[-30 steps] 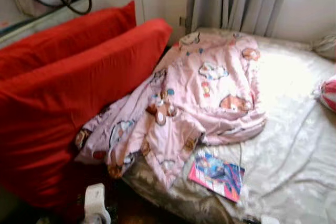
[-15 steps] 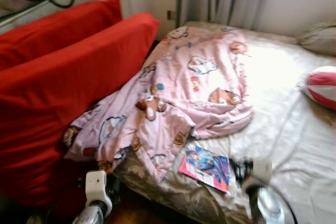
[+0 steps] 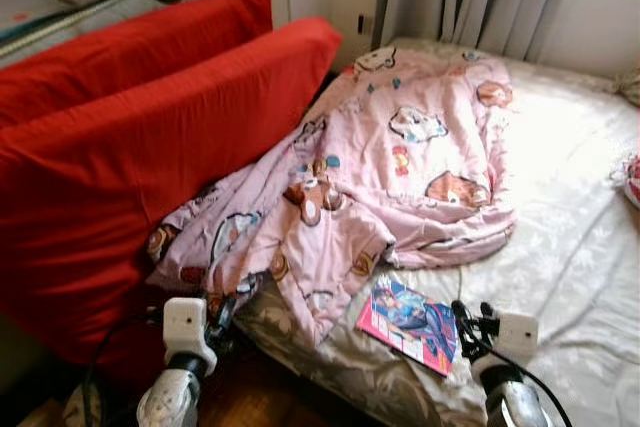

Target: Clean up the room

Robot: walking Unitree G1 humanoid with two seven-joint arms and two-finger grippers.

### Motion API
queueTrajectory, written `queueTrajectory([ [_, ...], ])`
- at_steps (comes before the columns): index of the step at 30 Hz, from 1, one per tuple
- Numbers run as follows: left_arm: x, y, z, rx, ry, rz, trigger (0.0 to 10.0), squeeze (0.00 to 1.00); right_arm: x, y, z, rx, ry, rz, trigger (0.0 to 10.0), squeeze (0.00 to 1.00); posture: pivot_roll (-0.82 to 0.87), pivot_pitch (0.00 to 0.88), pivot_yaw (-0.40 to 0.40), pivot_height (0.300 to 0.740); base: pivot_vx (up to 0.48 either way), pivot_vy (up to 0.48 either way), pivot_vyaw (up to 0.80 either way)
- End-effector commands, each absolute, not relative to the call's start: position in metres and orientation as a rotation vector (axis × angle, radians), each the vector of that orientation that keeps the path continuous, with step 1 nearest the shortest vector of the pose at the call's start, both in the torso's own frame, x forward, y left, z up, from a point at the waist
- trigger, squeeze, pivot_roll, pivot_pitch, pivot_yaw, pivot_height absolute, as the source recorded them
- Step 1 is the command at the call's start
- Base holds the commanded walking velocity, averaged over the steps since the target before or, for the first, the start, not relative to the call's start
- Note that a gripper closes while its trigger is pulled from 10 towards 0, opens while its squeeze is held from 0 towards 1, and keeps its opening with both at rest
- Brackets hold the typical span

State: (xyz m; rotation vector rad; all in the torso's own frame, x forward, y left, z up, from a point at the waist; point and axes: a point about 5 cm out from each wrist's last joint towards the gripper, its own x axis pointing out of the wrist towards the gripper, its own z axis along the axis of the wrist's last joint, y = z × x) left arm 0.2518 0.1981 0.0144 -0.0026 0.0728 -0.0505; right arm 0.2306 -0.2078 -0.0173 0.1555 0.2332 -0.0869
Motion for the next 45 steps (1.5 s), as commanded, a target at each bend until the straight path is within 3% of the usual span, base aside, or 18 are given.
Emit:
queueTrajectory([
  [1,0.252,0.2,0.017,0.023,0.061,-0.05,10.0,0.0,0.227,-0.211,-0.018,0.155,0.23,-0.108,10.0,0.0,0.02,0.078,0.005,0.74,0.0,0.0,0.0],
  [13,0.245,0.211,0.019,0.013,0.067,-0.009,10.0,0.0,0.222,-0.224,-0.015,0.082,0.229,-0.179,10.0,0.0,0.01,0.055,0.018,0.74,0.0,0.0,0.0],
  [20,0.248,0.208,0.023,-0.002,0.06,-0.007,10.0,0.0,0.222,-0.224,-0.017,0.089,0.252,-0.213,10.0,0.0,0.01,0.076,0.017,0.706,0.0,0.0,0.0],
  [45,0.25,0.211,0.023,-0.013,0.081,0.029,10.0,0.0,0.217,-0.22,-0.021,0.117,0.274,-0.218,10.0,0.0,0.02,0.143,0.021,0.696,0.0,0.0,0.0],
])
